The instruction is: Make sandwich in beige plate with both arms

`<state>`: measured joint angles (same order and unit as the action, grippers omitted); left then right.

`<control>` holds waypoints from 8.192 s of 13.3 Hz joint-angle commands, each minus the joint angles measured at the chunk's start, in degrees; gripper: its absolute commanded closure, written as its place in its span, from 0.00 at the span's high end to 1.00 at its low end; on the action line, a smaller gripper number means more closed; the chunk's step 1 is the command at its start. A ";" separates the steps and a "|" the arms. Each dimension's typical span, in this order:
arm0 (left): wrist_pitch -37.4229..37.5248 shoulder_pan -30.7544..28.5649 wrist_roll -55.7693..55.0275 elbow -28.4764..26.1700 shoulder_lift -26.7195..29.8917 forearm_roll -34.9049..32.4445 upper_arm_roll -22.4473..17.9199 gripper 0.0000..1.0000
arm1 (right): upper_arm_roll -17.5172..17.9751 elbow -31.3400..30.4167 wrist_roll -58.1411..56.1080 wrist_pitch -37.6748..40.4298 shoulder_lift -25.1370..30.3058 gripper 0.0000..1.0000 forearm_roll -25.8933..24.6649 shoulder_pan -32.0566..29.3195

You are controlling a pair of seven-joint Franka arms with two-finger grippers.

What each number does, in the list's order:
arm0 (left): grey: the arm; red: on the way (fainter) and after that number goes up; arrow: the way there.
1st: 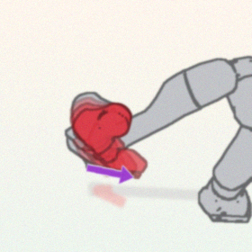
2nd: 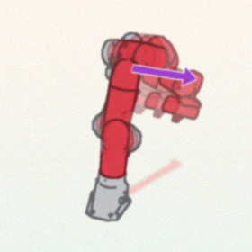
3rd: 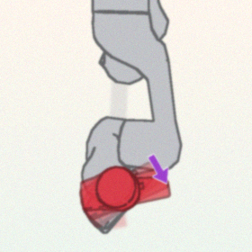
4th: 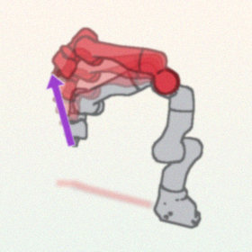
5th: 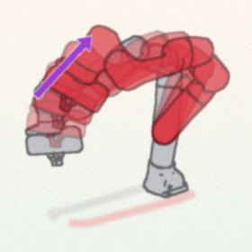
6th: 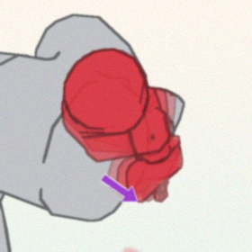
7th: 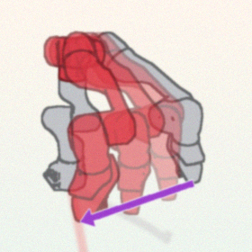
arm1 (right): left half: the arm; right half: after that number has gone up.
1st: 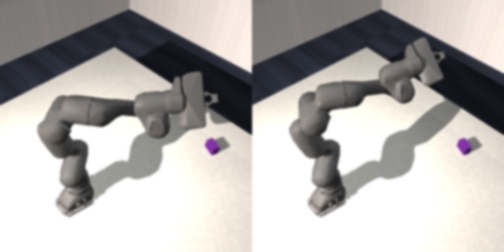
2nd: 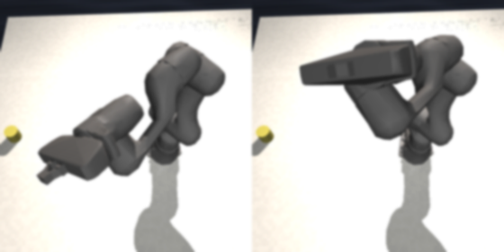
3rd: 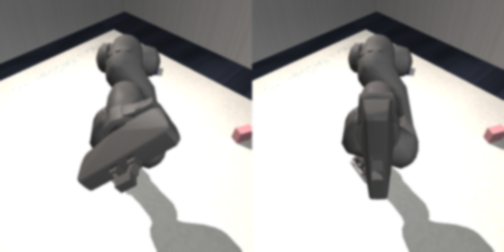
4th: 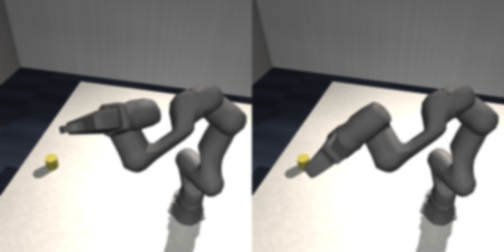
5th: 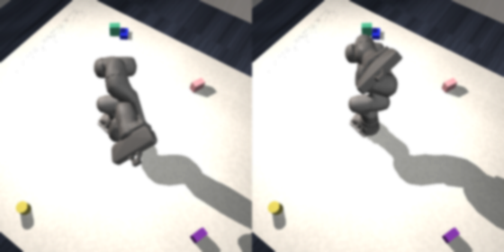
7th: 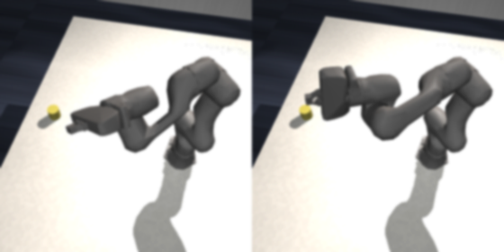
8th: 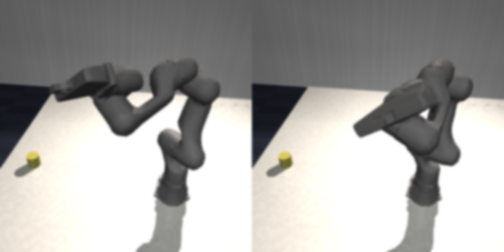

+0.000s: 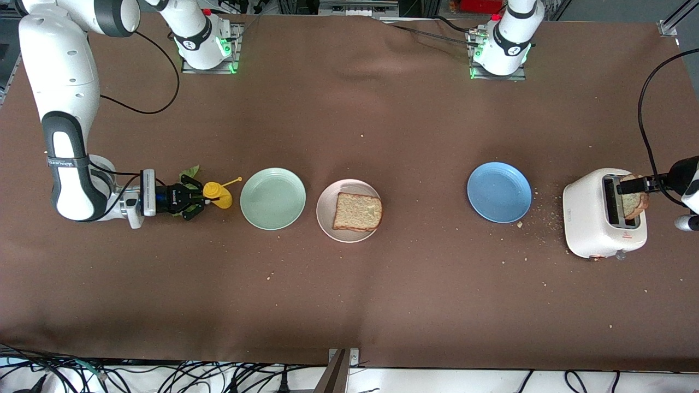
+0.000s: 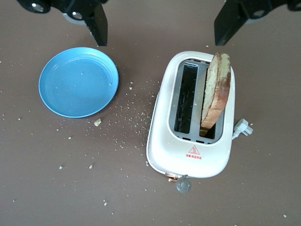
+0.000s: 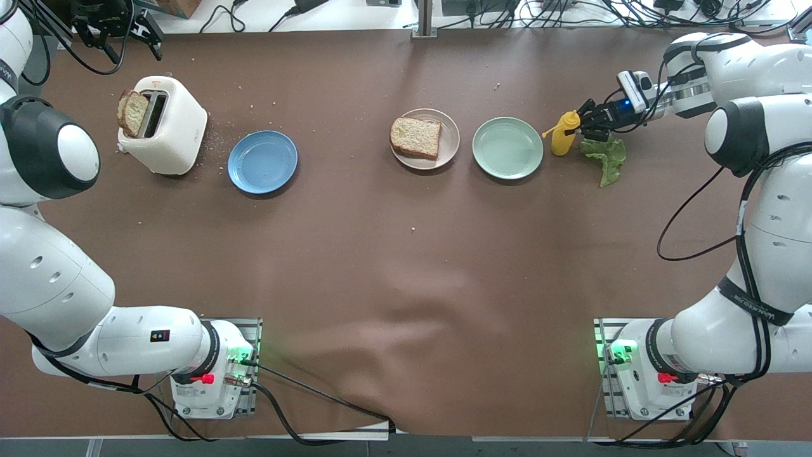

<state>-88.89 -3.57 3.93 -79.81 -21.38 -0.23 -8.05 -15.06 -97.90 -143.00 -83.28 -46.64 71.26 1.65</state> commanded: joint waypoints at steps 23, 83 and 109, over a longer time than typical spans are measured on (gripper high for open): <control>0.91 0.58 0.29 0.71 -0.15 -1.88 -0.13 1.00 | -25.55 -17.59 71.79 -44.16 11.23 0.79 -29.87 30.87; -2.18 -7.95 12.42 -1.60 -7.36 -6.54 0.13 0.00 | -33.43 19.23 170.63 -22.49 2.68 1.00 -28.89 60.75; 0.58 24.03 -3.13 10.11 -20.89 45.14 1.10 0.00 | 11.45 7.39 146.78 -7.07 42.14 1.00 -67.65 3.04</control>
<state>-85.43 17.22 2.98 -70.52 -41.15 42.99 -5.95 -7.28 -83.48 3.88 -89.17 -10.86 4.90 9.55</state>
